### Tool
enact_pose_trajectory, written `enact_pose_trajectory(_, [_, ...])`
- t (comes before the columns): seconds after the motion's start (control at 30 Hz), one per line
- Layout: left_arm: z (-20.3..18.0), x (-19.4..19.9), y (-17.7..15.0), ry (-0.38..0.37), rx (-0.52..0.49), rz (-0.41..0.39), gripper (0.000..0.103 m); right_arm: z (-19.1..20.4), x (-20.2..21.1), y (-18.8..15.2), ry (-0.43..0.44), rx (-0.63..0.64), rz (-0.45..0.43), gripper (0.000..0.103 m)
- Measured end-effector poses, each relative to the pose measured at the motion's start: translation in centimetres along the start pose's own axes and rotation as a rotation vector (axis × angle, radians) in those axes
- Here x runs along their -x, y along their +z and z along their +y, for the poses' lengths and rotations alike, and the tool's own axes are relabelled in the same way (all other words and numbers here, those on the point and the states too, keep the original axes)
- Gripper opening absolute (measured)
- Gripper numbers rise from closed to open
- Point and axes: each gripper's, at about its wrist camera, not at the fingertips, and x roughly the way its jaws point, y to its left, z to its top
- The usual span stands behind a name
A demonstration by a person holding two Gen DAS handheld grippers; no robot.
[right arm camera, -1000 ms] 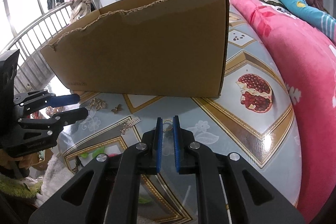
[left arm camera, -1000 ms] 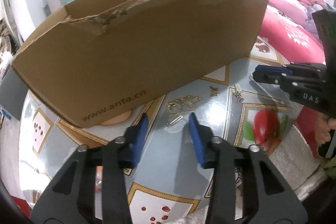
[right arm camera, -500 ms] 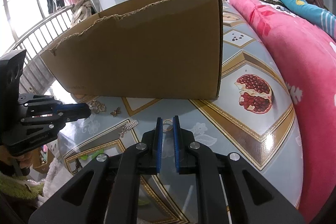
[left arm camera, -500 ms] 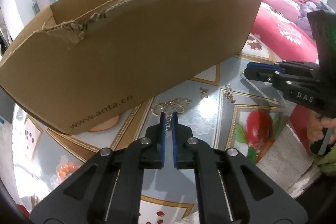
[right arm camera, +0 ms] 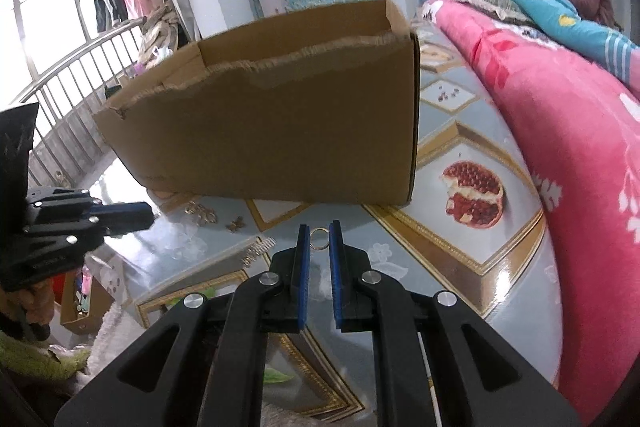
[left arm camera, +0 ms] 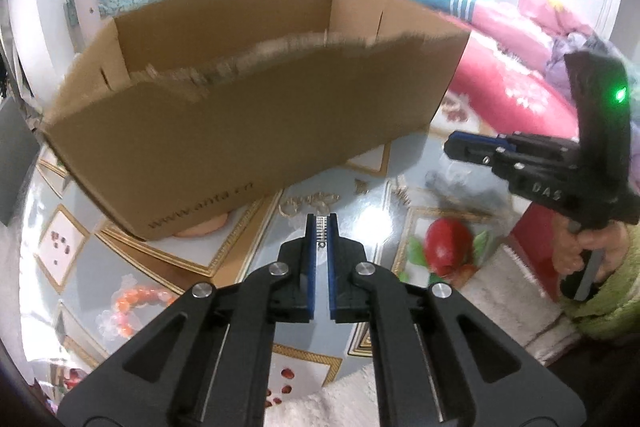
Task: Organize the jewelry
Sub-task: 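Carry the gold ring over the cardboard box and open the right tool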
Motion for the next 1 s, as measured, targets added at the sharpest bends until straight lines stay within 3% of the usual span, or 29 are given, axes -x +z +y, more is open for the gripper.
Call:
enact_pose_trajectory(0.27, [0.5,6.1,4.1,-0.055,-0.014,-0.180,0.004,2.2,4.4,5.0,0.053,0.084,-0.168,0.010])
enact_pose_trajectory(0.4, [2.0,6.0,6.9,-0.062,-0.004,-0.215,0.004,2.6,3.7,8.8,0.115,0.101,-0.191,0.010])
enact_pose_trajectory(0.53, [4.1,3.1,9.7,-0.078,0.037,-0.181,0.004,2.6,0.0,12.0,0.149,0.103,-0.086,0.010])
enact_pose_trajectory(0.8, [9.1,-3.8,13.7,-0.068,0.158,-0.007,0.004,2.2,-9.0,16.1,0.215,0.033,0.182,0.010])
enact_pose_trajectory(1.0, [9.4,-4.7,13.9,-0.055,0.182,0.028,0.007,1.4,-10.4,16.8,0.240,-0.024,0.201,0.011])
